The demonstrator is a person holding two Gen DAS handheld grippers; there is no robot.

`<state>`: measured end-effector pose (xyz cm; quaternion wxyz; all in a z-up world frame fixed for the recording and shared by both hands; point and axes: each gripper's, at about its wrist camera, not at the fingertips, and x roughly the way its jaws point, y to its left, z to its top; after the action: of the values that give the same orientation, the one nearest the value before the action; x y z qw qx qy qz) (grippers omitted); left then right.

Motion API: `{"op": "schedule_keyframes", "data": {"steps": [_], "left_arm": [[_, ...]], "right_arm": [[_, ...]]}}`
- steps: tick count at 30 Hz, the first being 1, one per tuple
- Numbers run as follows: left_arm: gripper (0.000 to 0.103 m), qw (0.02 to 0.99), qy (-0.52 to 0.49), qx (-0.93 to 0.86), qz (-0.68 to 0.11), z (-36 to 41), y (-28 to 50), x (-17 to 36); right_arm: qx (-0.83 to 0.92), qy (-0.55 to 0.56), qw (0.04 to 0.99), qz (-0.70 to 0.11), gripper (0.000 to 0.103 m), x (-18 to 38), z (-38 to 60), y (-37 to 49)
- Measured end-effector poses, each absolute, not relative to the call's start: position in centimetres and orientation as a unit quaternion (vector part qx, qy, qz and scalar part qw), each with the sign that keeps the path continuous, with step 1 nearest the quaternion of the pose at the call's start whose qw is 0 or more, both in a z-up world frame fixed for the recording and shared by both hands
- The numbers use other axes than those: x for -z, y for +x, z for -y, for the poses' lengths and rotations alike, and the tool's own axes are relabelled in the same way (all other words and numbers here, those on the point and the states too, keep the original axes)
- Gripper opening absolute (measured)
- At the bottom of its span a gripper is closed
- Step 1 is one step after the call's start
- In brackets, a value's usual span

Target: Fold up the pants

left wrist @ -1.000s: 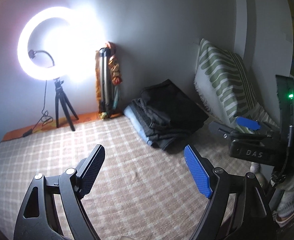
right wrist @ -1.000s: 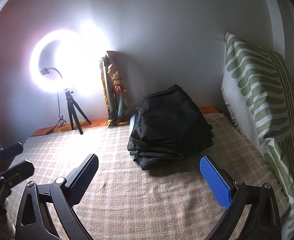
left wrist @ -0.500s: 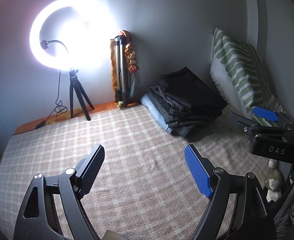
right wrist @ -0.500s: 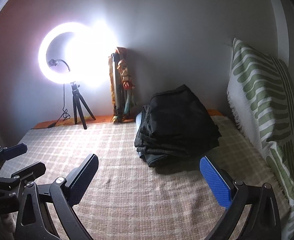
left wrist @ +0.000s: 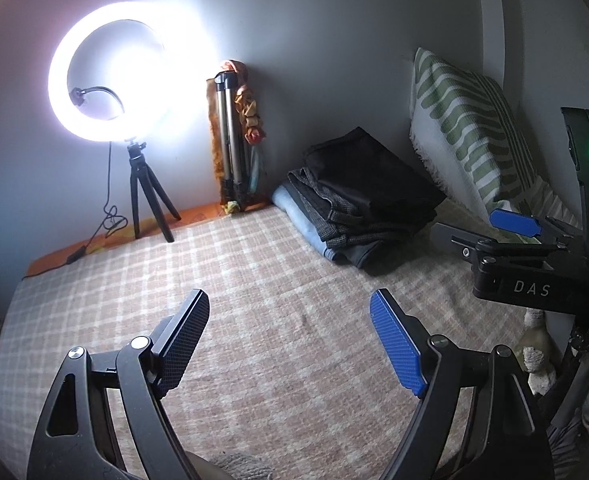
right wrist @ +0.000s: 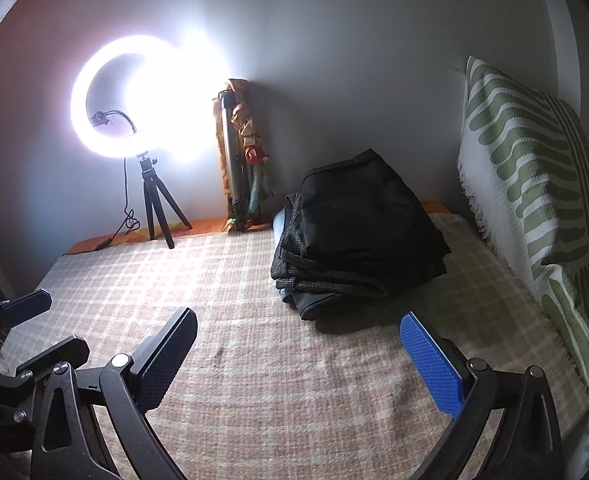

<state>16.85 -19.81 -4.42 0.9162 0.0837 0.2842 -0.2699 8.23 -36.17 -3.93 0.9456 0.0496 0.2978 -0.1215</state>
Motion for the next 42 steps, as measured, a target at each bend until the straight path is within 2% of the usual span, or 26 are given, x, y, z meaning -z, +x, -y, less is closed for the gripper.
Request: {"op": "schedule_keyframes", "data": {"steps": [42], "left_arm": [[0.085,0.911,0.094,0.28,-0.287,20.1,16.59,4.44]], "right_arm": [[0.117,0.054,0.944,-0.303,0.103,4.26,35.95,8.61]]}}
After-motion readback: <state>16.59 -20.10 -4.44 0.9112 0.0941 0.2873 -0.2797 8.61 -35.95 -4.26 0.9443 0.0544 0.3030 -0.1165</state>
